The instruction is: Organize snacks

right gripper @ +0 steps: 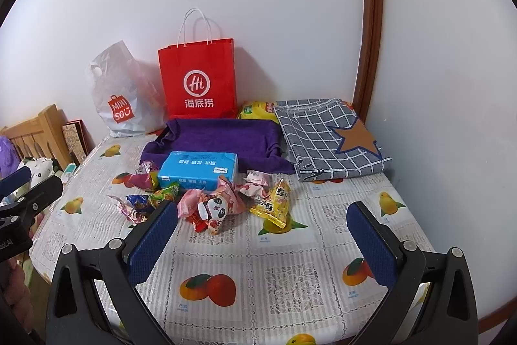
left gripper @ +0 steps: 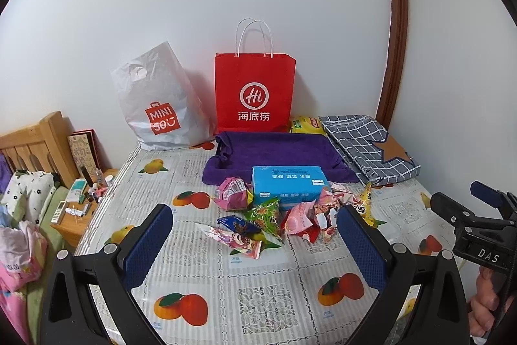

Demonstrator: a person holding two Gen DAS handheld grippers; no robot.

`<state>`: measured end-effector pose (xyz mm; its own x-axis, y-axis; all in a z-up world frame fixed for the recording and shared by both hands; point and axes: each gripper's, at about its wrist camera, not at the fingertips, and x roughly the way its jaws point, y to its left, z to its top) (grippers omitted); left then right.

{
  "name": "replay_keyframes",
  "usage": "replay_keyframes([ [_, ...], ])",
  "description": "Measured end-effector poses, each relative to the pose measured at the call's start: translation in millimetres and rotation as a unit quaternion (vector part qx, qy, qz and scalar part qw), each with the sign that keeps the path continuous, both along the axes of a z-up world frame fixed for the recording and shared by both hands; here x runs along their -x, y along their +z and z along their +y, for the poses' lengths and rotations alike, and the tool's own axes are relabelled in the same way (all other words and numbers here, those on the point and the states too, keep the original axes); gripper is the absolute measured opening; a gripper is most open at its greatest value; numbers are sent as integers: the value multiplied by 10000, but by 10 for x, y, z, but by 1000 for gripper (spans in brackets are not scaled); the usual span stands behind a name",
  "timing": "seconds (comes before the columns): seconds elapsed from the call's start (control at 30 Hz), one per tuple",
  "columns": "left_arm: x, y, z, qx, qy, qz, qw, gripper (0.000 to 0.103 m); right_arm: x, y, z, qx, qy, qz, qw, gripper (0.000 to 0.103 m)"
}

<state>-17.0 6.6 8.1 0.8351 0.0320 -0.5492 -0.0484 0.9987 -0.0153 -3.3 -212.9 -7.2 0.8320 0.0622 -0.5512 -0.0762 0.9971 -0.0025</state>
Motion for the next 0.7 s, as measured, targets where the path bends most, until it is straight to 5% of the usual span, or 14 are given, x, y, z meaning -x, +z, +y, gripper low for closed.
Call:
replay_keyframes([
  [0.7, -3, 0, -16, 196, -158, 56, 9997, 102, 53, 54, -74, -63, -139, -170, 9997, 103],
])
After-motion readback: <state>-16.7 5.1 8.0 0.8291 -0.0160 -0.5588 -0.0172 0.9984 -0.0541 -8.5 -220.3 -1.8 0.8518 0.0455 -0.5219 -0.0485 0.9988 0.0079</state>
